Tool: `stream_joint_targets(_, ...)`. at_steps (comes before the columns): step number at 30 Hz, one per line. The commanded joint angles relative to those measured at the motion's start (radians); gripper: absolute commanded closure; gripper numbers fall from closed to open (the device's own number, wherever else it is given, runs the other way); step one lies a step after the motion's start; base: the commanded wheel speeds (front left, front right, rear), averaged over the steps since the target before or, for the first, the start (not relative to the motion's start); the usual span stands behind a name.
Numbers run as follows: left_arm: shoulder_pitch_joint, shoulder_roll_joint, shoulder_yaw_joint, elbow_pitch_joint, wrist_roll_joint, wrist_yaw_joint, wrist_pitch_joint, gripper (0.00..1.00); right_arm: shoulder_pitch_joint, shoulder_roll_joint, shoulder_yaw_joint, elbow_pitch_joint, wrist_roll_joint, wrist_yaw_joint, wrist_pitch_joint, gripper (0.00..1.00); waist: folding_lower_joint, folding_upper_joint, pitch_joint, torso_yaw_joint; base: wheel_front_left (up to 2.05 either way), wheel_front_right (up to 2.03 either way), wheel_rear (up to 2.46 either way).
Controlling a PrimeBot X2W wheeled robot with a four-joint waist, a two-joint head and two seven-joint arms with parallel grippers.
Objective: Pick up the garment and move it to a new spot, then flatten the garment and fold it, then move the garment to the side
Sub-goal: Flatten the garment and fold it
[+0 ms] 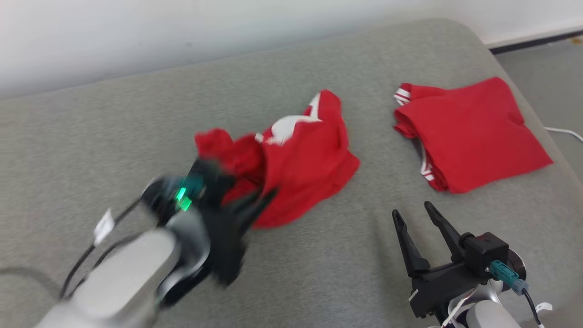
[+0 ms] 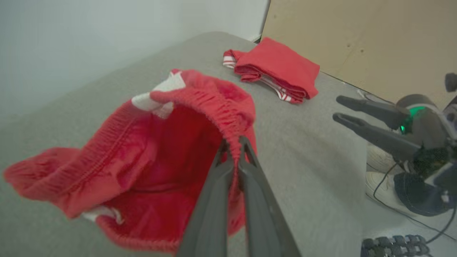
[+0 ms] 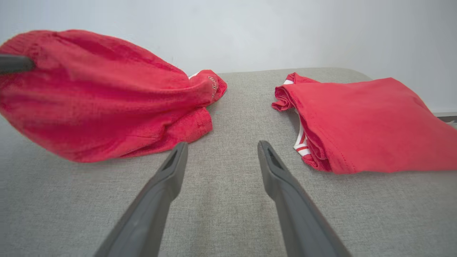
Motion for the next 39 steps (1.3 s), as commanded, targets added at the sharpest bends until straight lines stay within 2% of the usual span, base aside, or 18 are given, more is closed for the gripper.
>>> stream_joint_targets(1, 0.044, 0.064, -0.028, -0.029, -0.005, 0.002, 0.006, 1.00, 0.012, -0.006, -0.003, -0.006, -0.005, -0.003, 0.001, 0.00, 0.0000, -0.0001, -0.016, 0.053, 0.00, 0.00, 0.00)
stream_joint_targets(6, 0.182, 0.184, -0.107, -0.095, 0.009, 0.005, 0.001, 1.00, 0.024, -0.011, -0.004, -0.017, -0.008, -0.003, 0.015, 0.00, 0.0000, -0.0001, -0.027, 0.103, 0.00, 0.00, 0.00)
stream_joint_targets(10, 0.252, 0.240, -0.124, -0.097, 0.020, 0.043, -0.003, 1.00, 0.024, -0.010, -0.001, -0.028, -0.009, -0.003, 0.025, 0.00, 0.0000, -0.0001, -0.035, 0.123, 0.00, 0.00, 0.00)
stream_joint_targets(14, 0.280, 0.275, -0.122, -0.057, 0.045, 0.112, -0.011, 1.00, 0.032, -0.015, 0.000, -0.035, -0.010, -0.003, 0.033, 0.00, 0.0000, -0.0001, -0.042, 0.132, 0.00, 0.00, 0.00)
stream_joint_targets(18, 0.300, 0.283, -0.089, -0.026, 0.046, 0.213, -0.027, 1.00, 0.035, -0.018, 0.001, -0.040, -0.007, -0.003, 0.037, 0.00, 0.0000, -0.0001, -0.049, 0.134, 0.00, 0.00, 0.00)
stream_joint_targets(19, 0.317, 0.278, -0.070, -0.018, 0.026, 0.251, -0.036, 1.00, 0.036, -0.019, -0.001, -0.044, -0.007, -0.003, 0.040, 0.00, 0.0000, -0.0001, -0.051, 0.133, 0.00, 0.00, 0.00)
stream_joint_targets(20, 0.323, 0.274, -0.059, -0.018, 0.018, 0.270, -0.043, 0.92, 0.037, -0.019, -0.002, -0.045, -0.007, -0.003, 0.041, 0.00, 0.0000, -0.0001, -0.052, 0.132, 0.00, 0.00, 0.00)
stream_joint_targets(21, 0.331, 0.270, -0.045, -0.016, 0.002, 0.282, -0.058, 0.00, 0.038, -0.018, -0.004, -0.047, -0.007, -0.003, 0.042, 0.00, 0.0000, -0.0001, -0.053, 0.132, 0.00, 0.00, 0.00)
stream_joint_targets(25, 0.361, 0.260, -0.024, -0.015, -0.020, 0.308, -0.083, 0.00, 0.043, -0.019, -0.012, -0.048, -0.008, -0.003, 0.042, 0.00, 0.0000, -0.0001, -0.059, 0.135, 0.00, 0.00, 0.00)
stream_joint_targets(29, 0.397, 0.264, 0.021, -0.046, -0.051, 0.374, -0.131, 0.00, 0.053, -0.017, -0.026, -0.051, -0.012, -0.003, 0.044, 0.00, 0.0000, -0.0001, -0.071, 0.145, 0.00, 0.00, 0.00)
stream_joint_targets(33, 0.446, 0.268, 0.090, -0.104, -0.077, 0.444, -0.224, 0.00, 0.065, -0.015, -0.038, -0.053, -0.015, -0.003, 0.045, 0.00, 0.0000, -0.0001, -0.088, 0.156, 0.00, 0.00, 0.00)
stream_joint_targets(36, 0.486, 0.261, 0.144, -0.161, -0.099, 0.462, -0.279, 0.00, 0.073, -0.011, -0.045, -0.056, -0.015, -0.003, 0.044, 0.00, 0.0000, -0.0001, -0.099, 0.162, 0.00, 0.00, 0.00)
stream_joint_targets(39, 0.520, 0.224, 0.193, -0.201, -0.135, 0.438, -0.300, 0.00, 0.082, -0.005, -0.054, -0.058, -0.017, -0.003, 0.045, 0.00, 0.0000, -0.0001, -0.108, 0.167, 0.00, 0.00, 0.00)
